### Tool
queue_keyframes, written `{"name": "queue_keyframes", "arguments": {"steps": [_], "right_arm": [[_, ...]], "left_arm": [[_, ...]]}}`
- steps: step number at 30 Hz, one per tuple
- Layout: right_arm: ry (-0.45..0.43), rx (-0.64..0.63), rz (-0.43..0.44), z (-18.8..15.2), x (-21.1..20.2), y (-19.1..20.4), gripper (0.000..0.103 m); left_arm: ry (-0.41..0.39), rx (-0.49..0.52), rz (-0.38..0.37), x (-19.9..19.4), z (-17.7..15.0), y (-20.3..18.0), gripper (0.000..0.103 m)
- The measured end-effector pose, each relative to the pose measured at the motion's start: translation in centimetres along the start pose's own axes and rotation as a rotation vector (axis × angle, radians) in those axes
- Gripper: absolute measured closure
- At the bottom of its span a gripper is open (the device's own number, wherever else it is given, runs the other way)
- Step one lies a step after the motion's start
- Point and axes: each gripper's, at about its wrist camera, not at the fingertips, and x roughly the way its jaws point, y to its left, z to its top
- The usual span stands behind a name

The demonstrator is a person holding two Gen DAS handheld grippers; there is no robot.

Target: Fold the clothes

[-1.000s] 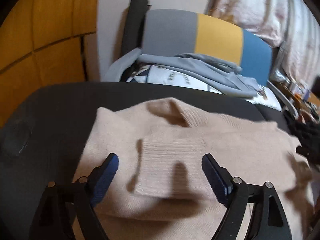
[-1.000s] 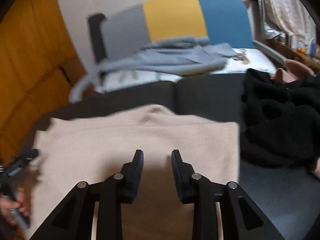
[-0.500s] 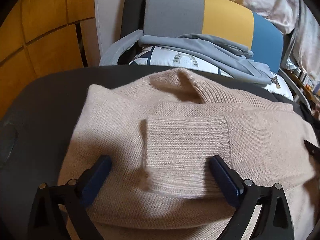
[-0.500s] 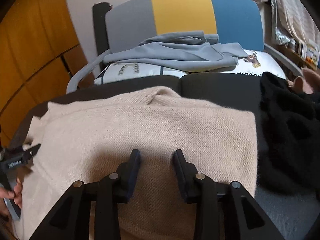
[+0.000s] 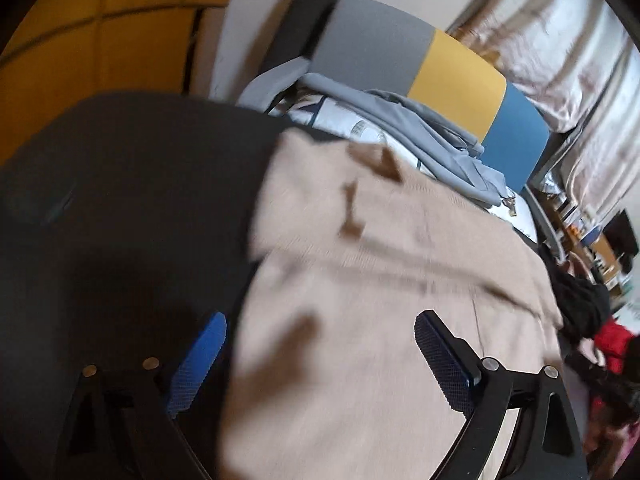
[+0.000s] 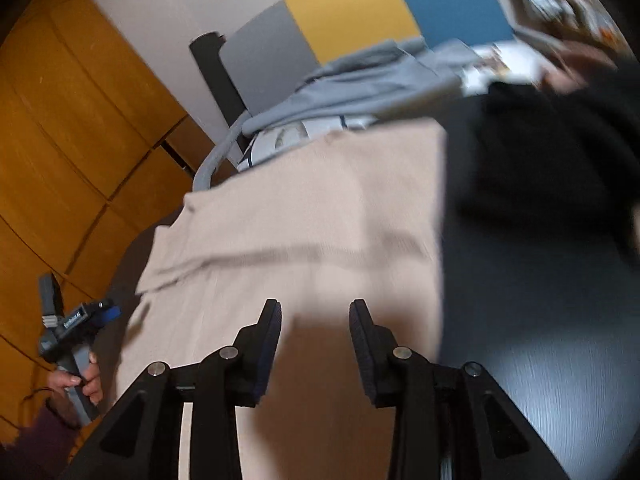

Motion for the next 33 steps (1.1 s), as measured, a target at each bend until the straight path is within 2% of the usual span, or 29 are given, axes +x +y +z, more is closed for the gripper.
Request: {"name": "queue_keyframes", "arguments": {"steps": [4,8,10,13,16,20,24,27,30,32,33], "right_arm": [[0.02,0.109,-0.004,-4.4,-3.8,-2.9,0.067],[0.03,0.18,-0.011,-8.4,-7.1,-4.9,0.067],[0.027,0.186,0.011,-9.6,-7.8,-5.1,0.067],[0.036,0.164,0.049,-11.1,-8.2,-4.4,0.067],[0.079,0.101,0.101,-12.5,-7.6,-2.7,0.067],[0.148,0.002,0.148,-14.2,-5.8,-0.4,0.067],[0.101,-0.083,0.112,-15.2,-5.4,0.9,0.066],[0.08,-0.048,0.142,-15.3,-5.4,0.4,0.067],[0.063,-0.065,0.129,-15.1,-5.4,0.8,0.067],[0.05,-0.101,0.129,-15.2,-5.3,1.4,0.067],[0.045,-0.108,0.14,-15.1,-5.2,1.6,0.067]], "left_arm": [[0.046,-0.022,-0.016,-3.4,-5.3,1.9,0.006],[0.058,-0.002,-0.034,-5.2,-9.6,2.7,0.007],[0.012,0.048,-0.038,-6.5,-11.5,2.3,0.004],[0.011,0.122,-0.029,-7.3,-13.5,1.2,0.003],[0.022,0.196,-0.055,-7.2,-14.6,0.0,0.002],[0.023,0.264,-0.134,-7.3,-16.0,-1.8,0.002],[0.025,0.304,-0.198,-7.2,-16.7,-2.9,0.002],[0.031,0.263,-0.26,-7.5,-16.7,-2.5,0.002],[0.041,0.184,-0.311,-7.6,-16.3,-1.6,0.002],[0.041,0.156,-0.307,-7.8,-16.2,-1.3,0.007],[0.039,0.144,-0.302,-7.9,-16.3,-1.2,0.013]]}}
